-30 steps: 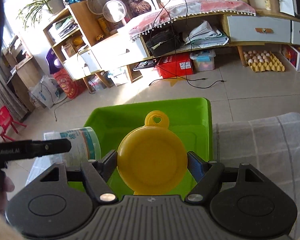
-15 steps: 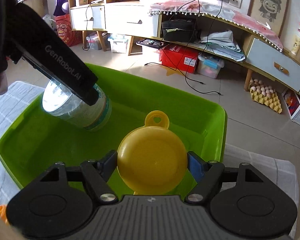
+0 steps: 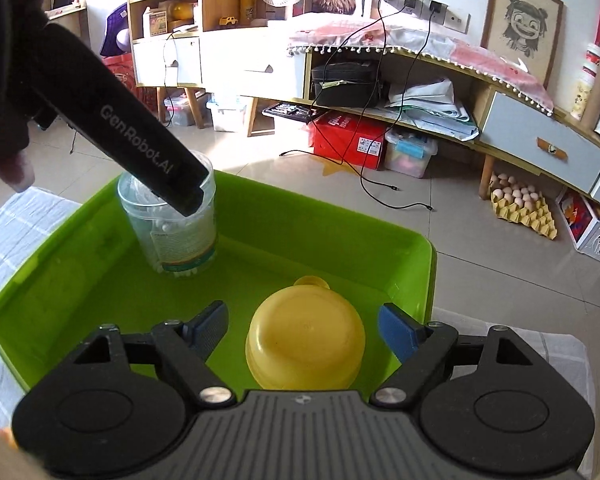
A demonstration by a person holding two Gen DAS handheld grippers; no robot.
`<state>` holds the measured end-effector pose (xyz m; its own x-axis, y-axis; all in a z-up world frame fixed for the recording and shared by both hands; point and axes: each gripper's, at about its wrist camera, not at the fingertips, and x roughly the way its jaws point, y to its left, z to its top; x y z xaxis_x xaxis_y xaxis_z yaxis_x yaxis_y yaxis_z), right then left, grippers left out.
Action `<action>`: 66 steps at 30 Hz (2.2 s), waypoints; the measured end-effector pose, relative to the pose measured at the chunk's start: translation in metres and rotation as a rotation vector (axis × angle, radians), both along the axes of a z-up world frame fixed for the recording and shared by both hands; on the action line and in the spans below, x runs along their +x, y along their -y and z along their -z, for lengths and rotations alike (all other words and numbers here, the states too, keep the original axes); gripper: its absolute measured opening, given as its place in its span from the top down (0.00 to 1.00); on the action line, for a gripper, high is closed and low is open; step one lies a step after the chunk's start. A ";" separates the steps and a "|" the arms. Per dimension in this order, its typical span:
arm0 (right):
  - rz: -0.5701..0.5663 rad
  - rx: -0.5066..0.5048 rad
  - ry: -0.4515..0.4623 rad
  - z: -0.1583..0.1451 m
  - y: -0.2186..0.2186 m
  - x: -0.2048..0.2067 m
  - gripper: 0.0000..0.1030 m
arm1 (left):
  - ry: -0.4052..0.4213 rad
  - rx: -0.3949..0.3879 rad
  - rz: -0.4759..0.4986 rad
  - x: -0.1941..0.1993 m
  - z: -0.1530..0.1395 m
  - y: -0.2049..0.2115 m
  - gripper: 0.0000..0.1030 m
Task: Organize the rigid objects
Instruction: 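Open the right gripper to drop the strainer while the left releases the jar, then withdraw both grippers from the green bin toward the toys, then grasp the starfish with the right gripper while the left grasps the orange juicer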
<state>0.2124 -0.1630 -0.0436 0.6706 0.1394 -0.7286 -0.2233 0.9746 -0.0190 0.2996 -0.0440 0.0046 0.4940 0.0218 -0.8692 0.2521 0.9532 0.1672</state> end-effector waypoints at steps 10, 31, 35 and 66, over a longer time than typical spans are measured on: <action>0.031 0.087 0.044 -0.040 0.014 -0.025 0.44 | 0.066 -0.075 -0.004 -0.032 -0.026 -0.014 0.11; 0.066 0.292 0.169 -0.089 0.045 -0.158 0.23 | 0.240 -0.237 0.021 -0.178 -0.051 -0.057 0.04; 0.061 0.307 0.193 -0.078 0.050 -0.179 0.22 | 0.251 -0.276 0.005 -0.208 -0.035 -0.066 0.04; 0.117 0.363 -0.356 0.027 0.046 -0.202 0.64 | -0.005 -0.541 0.006 -0.245 0.079 -0.118 0.15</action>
